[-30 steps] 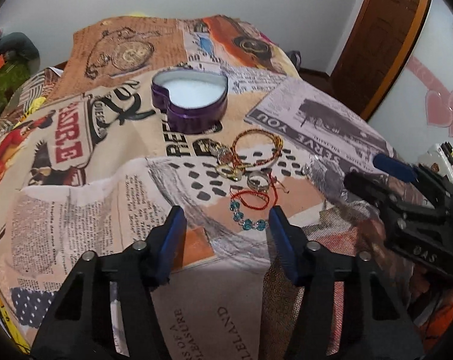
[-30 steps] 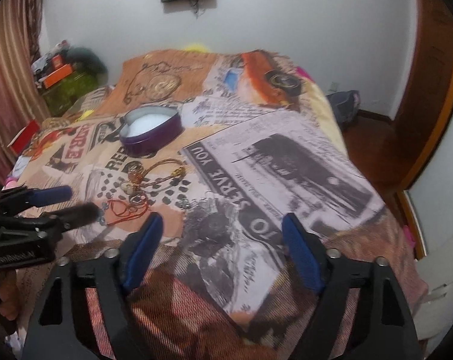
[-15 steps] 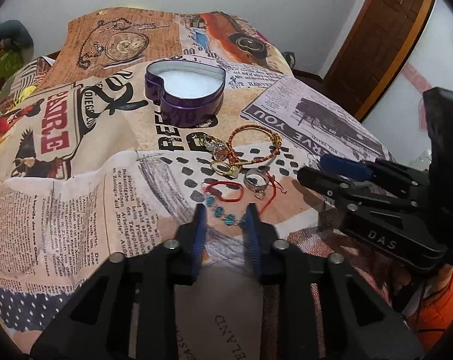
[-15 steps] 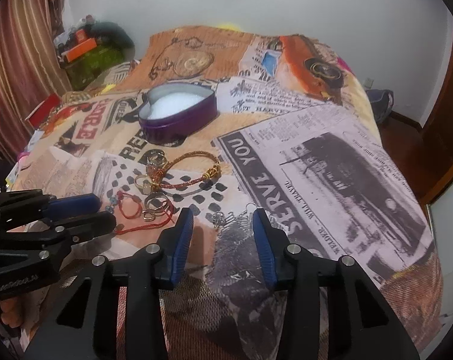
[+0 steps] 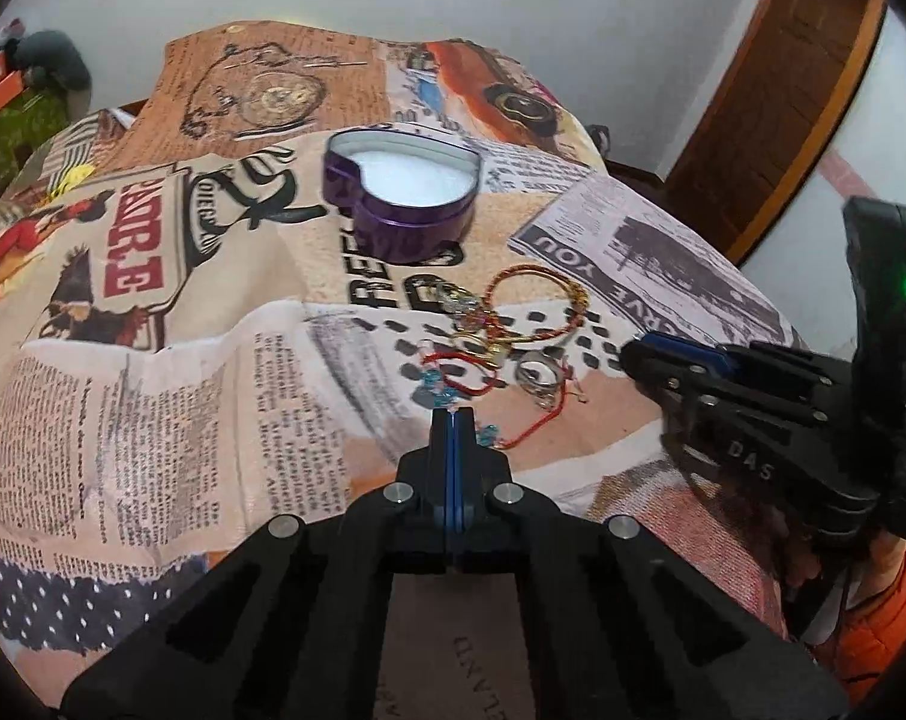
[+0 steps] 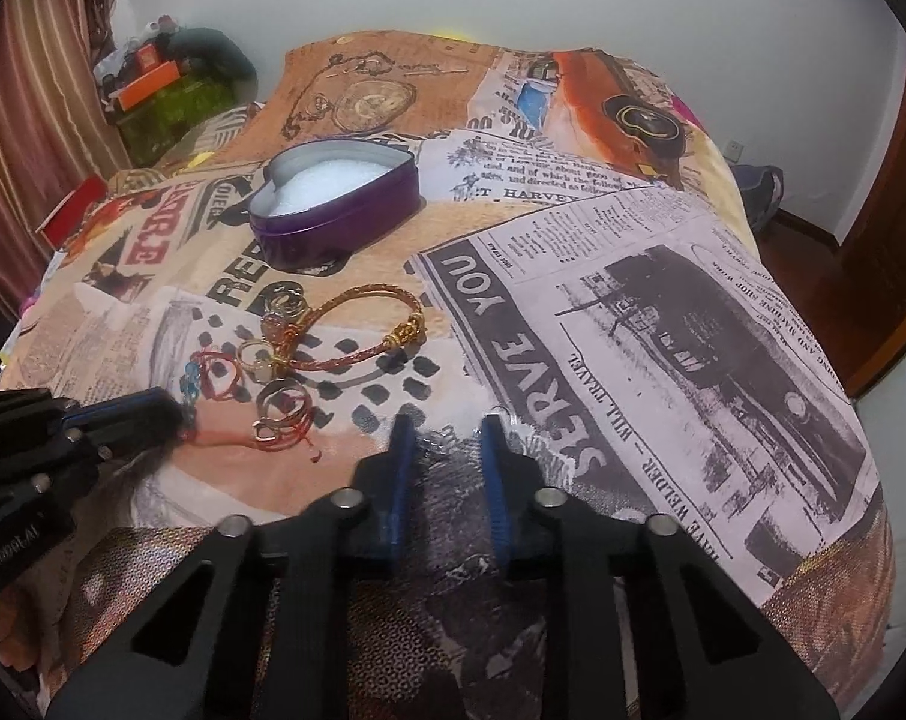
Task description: Organize jewelry
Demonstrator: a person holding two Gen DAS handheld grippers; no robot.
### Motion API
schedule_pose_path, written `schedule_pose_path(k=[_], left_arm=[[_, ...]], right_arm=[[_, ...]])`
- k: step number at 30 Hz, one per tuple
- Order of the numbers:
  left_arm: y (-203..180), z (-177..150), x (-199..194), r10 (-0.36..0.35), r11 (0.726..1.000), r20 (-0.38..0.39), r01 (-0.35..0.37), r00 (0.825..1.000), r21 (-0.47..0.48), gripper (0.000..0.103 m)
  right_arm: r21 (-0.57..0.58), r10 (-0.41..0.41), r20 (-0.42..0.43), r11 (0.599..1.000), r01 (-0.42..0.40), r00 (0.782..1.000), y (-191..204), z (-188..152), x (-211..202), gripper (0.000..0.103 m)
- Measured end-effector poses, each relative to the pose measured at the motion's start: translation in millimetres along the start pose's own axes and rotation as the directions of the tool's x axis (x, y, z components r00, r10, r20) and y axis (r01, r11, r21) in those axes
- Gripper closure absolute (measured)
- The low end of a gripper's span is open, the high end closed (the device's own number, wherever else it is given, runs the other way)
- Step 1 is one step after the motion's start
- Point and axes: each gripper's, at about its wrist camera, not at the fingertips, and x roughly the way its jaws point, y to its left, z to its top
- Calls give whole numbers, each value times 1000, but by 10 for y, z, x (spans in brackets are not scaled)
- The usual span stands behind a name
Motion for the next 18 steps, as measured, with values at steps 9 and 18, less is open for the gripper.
schedule_pose_path(k=[9,18], left_arm=[[87,39,-124,-38,998,-3,38,999,-46,103],[-72,182,-69,12,1000,-50,-12,999,-11,72]], right_arm=[[-13,-4,39,1000,5,999,82,12,-203,93],[6,5,87,1000,-6,996,114,9,-468,93]])
